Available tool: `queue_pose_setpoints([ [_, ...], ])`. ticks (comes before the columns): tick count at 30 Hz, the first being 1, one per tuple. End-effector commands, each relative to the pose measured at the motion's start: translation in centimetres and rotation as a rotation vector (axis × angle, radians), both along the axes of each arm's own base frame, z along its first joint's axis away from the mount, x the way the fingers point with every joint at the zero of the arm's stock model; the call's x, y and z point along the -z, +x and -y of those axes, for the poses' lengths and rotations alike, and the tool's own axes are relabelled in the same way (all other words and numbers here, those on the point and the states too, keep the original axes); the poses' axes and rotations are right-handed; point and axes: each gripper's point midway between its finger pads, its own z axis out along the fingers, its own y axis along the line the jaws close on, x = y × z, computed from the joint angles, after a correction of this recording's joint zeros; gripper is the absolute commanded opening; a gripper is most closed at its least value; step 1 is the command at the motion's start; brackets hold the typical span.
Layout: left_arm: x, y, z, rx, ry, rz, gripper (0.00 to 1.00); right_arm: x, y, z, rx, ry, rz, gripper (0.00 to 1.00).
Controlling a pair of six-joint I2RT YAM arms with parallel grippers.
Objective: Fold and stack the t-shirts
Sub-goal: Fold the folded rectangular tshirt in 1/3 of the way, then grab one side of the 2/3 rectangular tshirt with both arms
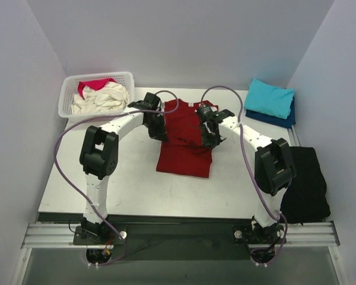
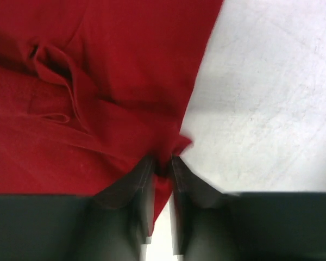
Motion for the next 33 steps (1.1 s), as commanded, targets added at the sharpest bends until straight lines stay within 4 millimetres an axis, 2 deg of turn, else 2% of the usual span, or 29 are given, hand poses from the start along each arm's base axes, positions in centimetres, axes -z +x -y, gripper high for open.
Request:
queue_pose_setpoints([
  [1,-1.2,2.1,-0.9,-0.005,0.004,0.026,0.06,-1.2,1.5,0.8,0.044,0.014,0.013,0.32],
  [3,-1.9,3.7,-1.2,-0.026,0.015,0.067,0.2,-2.4,3.0,1.4,0.096,0.033,0.054,0.39],
  [4,-2.4,4.5,-1.5,-0.043,0.011,0.083,0.31,-2.9,3.6,1.4,0.115,0.049,0.067,0.43],
  [5,-2.9,5.3,-1.6,-0.057,0.009,0.108,0.37,-3.5,4.3,1.6,0.128,0.058,0.085,0.43],
  [6,-4.0,6.2,-1.6,-0.071,-0.005,0.139,0.39,-4.8,5.4,1.9,0.151,0.067,0.125,0.44],
  [8,-5.8,7.6,-1.3,-0.086,-0.051,0.194,0.47,-5.6,6.5,1.8,0.144,0.071,0.146,0.44],
  [9,-6.8,8.3,-1.1,-0.088,-0.068,0.225,0.48,-6.8,7.2,1.6,0.147,0.079,0.175,0.44],
  [11,-8.2,8.5,-0.8,-0.075,-0.091,0.26,0.51,-6.9,7.2,1.3,0.127,0.078,0.165,0.44],
  [12,-8.1,8.3,-0.8,-0.068,-0.092,0.256,0.51,-7.1,7.0,1.0,0.12,0.082,0.163,0.44],
  [14,-8.4,7.5,-0.9,-0.048,-0.088,0.256,0.51,-6.6,6.0,0.6,0.099,0.066,0.143,0.43],
  [15,-7.2,6.6,-1.1,-0.028,-0.079,0.226,0.51,-6.4,5.6,0.6,0.093,0.052,0.14,0.43],
  [16,-7.0,5.9,-1.0,-0.014,-0.088,0.213,0.51,-5.6,4.2,0.2,0.07,0.039,0.114,0.43],
  [18,-6.4,4.5,-1.1,0.012,-0.09,0.188,0.5,-5.1,2.9,-0.5,0.041,0.03,0.096,0.43],
  [19,-4.9,3.0,-1.5,0.029,-0.077,0.141,0.5,-5.0,1.6,-1.5,0.006,0.033,0.084,0.43],
  [21,-5.1,1.7,-2.0,0.044,-0.067,0.135,0.5,-3.7,-0.5,-1.5,-0.018,0.007,0.047,0.43],
  [22,-4.6,0.1,-2.5,0.062,-0.061,0.116,0.5,-4.0,-1.4,-1.8,-0.022,0.028,0.044,0.43],
  [23,-4.5,-0.6,-2.8,0.07,-0.059,0.113,0.5,-2.8,-3.0,-1.8,-0.035,0.021,0.004,0.43],
  [25,-4.2,-2.2,-3.2,0.097,-0.059,0.101,0.5,-3.0,-4.4,-1.9,-0.03,0.05,-0.007,0.43],
  [27,-3.7,-4.2,-3.8,0.121,-0.057,0.074,0.51,-1.9,-6.4,-1.4,-0.031,0.047,-0.049,0.43],
  [28,-4.1,-4.9,-3.9,0.129,-0.064,0.079,0.51,-2.2,-7.1,-1.2,-0.025,0.061,-0.045,0.44],
  [29,-2.9,-6.3,-4.4,0.135,-0.057,0.043,0.51,-2.1,-7.7,-1.1,-0.027,0.068,-0.053,0.44],
  [32,-2.6,-7.9,-4.7,0.142,-0.079,0.039,0.52,-1.5,-9.4,-0.3,-0.016,0.073,-0.075,0.46],
  [33,-1.6,-8.8,-4.9,0.138,-0.085,0.015,0.53,-1.2,-10.0,-0.2,-0.016,0.079,-0.088,0.46],
])
